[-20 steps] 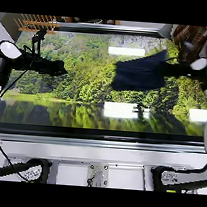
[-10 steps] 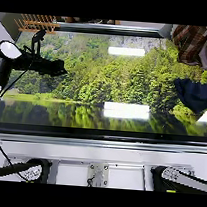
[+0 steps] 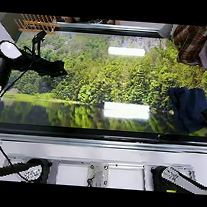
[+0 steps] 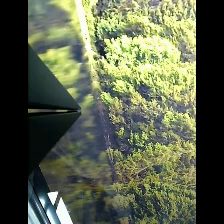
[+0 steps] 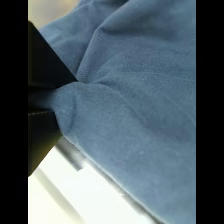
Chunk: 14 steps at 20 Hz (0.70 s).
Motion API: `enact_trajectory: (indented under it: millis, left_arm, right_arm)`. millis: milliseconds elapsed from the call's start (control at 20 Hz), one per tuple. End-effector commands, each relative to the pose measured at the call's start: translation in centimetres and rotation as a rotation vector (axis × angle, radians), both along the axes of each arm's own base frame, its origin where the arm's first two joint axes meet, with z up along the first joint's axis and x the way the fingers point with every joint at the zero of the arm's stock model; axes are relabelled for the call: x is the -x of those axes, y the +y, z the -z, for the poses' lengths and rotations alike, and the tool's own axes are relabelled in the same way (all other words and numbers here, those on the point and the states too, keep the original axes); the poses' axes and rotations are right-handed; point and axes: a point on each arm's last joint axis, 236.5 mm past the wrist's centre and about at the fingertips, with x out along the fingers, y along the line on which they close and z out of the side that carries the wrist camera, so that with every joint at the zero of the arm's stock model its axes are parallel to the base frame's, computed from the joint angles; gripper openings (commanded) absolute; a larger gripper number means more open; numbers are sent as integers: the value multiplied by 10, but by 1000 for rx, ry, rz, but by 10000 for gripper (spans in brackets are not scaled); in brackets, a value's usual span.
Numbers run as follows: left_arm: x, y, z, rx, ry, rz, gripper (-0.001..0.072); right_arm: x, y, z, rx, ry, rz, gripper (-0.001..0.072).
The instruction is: Fold the clothes and pants, and hang the long-sleeved shirts on hangers.
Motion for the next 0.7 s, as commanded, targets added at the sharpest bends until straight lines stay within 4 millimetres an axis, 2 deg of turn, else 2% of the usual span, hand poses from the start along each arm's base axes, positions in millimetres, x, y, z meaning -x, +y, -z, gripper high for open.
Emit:
enact_trajectory:
  millis: [0,50,100,200,250,300,350,450,500,600,650]
  left_arm:
    - [1,0,0,0,3,2,11]
    - [1,0,0,-1,4,2,11]
    - [1,0,0,-1,4,2,11]
    - [1,0,0,0,4,2,11]
    - [1,0,1,0,4,2,11]
    - [1,0,0,0,4,2,11]
    - [2,-3,0,-1,3,7,11]
    - [2,-8,0,-2,-1,18,11]
    - [3,-13,0,-3,-3,29,11]
    - [4,-22,-1,-2,-12,45,11]
    - [5,-26,-1,-2,-12,55,11]
  right_arm:
    - [25,21,-1,-62,101,-49,202]
    - [26,23,-7,-61,93,-62,492]
    - [25,26,-16,-53,72,-61,670]
    - [21,24,-44,21,-9,-97,659]
    - [14,24,-66,81,-80,-136,659]
    - [7,30,-88,130,-154,-187,659]
    - [-4,44,-112,164,-244,-256,659]
    - [-27,92,-152,143,-438,-370,659]
    - [-38,125,-171,103,-536,-456,659]
    - [-55,208,-206,4,-721,-699,658]
    - [-55,239,-211,-27,-747,-801,656]
